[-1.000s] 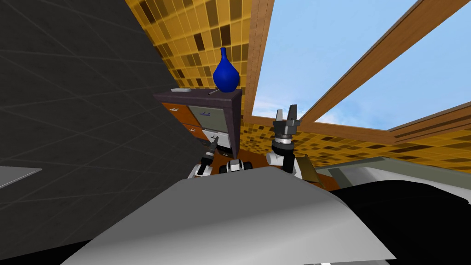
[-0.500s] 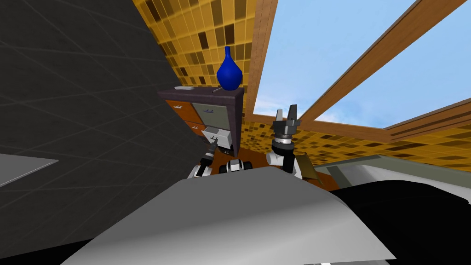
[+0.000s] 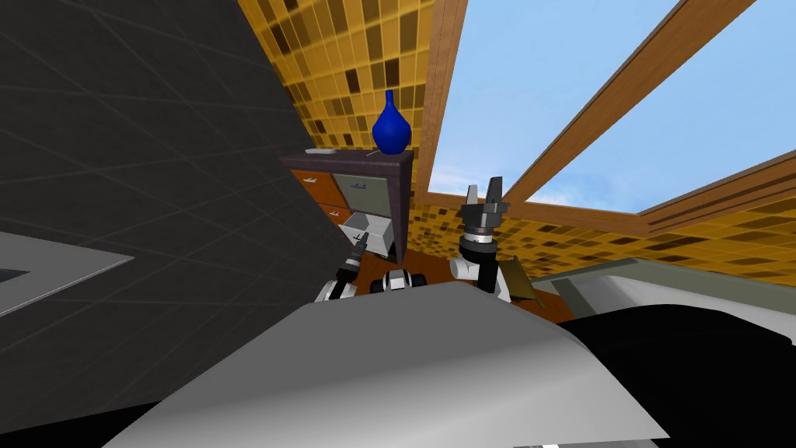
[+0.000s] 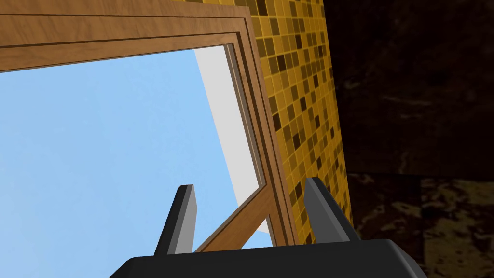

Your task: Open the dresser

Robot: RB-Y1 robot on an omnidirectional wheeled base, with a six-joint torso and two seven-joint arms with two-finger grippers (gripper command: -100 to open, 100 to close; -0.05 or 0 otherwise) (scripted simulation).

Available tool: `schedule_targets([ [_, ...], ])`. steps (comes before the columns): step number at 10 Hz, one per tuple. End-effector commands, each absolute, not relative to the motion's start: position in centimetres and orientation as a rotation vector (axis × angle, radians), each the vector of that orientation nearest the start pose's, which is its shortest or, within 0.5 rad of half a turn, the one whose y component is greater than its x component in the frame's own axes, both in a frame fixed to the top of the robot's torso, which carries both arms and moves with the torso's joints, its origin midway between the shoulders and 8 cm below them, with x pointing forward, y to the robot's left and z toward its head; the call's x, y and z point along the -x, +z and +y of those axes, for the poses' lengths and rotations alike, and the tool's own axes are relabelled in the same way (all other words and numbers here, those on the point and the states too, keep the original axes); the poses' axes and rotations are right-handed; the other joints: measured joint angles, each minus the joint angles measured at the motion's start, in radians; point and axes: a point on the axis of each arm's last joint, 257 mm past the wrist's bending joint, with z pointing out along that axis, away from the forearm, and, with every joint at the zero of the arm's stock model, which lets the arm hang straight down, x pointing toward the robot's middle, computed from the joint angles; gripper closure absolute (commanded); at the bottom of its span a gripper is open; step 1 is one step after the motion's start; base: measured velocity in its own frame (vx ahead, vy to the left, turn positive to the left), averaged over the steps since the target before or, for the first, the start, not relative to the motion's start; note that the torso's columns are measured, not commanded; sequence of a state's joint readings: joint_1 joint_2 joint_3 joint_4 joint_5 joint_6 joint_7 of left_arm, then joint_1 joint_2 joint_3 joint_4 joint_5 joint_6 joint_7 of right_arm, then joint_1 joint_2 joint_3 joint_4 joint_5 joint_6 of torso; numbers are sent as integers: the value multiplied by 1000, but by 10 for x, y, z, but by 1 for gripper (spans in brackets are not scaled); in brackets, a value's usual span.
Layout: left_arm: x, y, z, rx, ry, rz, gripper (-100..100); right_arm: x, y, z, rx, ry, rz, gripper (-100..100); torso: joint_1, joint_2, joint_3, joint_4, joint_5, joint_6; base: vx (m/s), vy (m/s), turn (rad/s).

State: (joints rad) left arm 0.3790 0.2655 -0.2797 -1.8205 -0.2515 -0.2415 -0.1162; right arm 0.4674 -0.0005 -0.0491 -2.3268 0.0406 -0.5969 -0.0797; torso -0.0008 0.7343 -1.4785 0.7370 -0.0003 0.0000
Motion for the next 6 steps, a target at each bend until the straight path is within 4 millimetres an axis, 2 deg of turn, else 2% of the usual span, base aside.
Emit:
schedule_targets([
  [1, -410, -229, 161, 593, -1060, 1512, -100, -316, 72, -278, -508, 1352, 501, 0, 1, 2, 2, 1, 0, 0, 29, 1, 1],
  [5, -402, -208, 161, 595, -1063, 1511, -100, -316, 72, -278, -508, 1352, 501, 0, 0, 7, 4, 5, -2, -1, 16, 3, -4],
  [6, -402, -207, 161, 595, -1063, 1511, -100, -316, 72, -278, -508, 1352, 501, 0, 0, 9, 5, 7, -3, -2, 9, -3, -1],
])
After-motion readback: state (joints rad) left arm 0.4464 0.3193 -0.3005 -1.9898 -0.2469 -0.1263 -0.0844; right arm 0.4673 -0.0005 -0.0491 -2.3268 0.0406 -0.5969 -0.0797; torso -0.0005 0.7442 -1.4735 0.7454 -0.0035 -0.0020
